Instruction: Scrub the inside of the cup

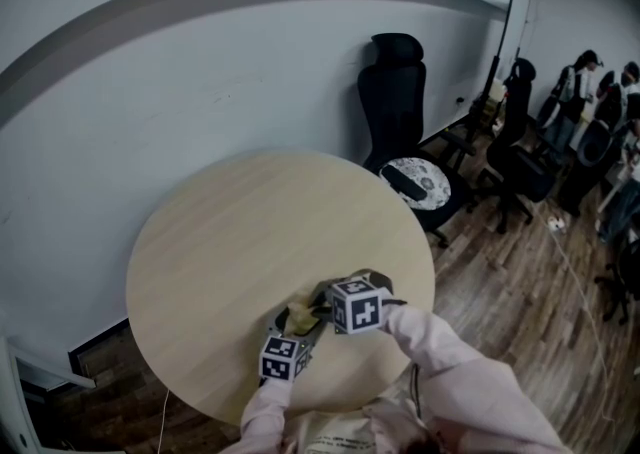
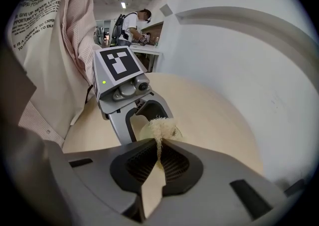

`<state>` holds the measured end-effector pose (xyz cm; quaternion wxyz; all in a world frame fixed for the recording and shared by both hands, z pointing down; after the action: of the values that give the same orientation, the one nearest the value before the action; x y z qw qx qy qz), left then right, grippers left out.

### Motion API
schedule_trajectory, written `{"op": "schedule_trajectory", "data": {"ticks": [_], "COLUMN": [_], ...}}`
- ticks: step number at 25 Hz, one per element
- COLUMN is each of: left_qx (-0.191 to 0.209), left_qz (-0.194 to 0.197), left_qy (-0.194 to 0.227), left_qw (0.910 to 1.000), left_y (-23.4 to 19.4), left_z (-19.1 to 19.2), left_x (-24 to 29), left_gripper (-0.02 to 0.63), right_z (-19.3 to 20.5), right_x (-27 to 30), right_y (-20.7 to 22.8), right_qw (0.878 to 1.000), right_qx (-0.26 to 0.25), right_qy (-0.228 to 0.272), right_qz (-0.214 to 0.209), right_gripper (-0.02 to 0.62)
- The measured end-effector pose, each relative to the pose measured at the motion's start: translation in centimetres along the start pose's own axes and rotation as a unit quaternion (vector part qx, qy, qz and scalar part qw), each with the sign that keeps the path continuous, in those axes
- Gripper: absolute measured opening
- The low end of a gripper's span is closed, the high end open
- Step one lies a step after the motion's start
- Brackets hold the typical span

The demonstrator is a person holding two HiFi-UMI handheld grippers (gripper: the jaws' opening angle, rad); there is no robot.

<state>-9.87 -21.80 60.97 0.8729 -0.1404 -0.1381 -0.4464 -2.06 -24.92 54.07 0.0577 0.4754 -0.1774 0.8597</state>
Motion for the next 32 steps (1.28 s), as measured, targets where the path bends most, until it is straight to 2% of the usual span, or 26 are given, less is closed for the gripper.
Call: {"op": "schedule_trajectory", "data": {"ticks": [14,21,32], "left_qx": [0.001,0.001,0.008], "left_qz": [-0.002,0.001,0.001], "left_qy": [0.008,0.003,0.002], "left_qw": [1.0000,1.0000,1.0000], "left_y": [-0.1,-0.1,-0.2], "left_z": [-0.1,-0.3,-0.5], "left_x": [-0.1,0.1,-0.1], "left_gripper": [0.371,0.371,0.371], "right_z": [-0.2,-0.8,-1.5], "right_x": [0.8,0.9,1.5], "right_y": [0.4,1.2,2.3], "right_qw": [0.998,0.997,0.992], "right_qx": [0.026,0.036,0.061], "right_qy": [-0.048,-0.045,-0.087], "right_qz": [-0.033,-0.048,-0.073], "right_gripper": [0.028,0.028,0.026]}}
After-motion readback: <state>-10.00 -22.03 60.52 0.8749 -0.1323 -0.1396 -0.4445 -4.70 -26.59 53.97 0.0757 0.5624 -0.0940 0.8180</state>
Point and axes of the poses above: the fingertips, and each gripper's own axes: x forward along the fingers, y to its right, z out of its underside, the point moved 8 cm from there along -x, backward along the fingers, and after that the axes turned 1 degree about y, right-handed, at the moved point
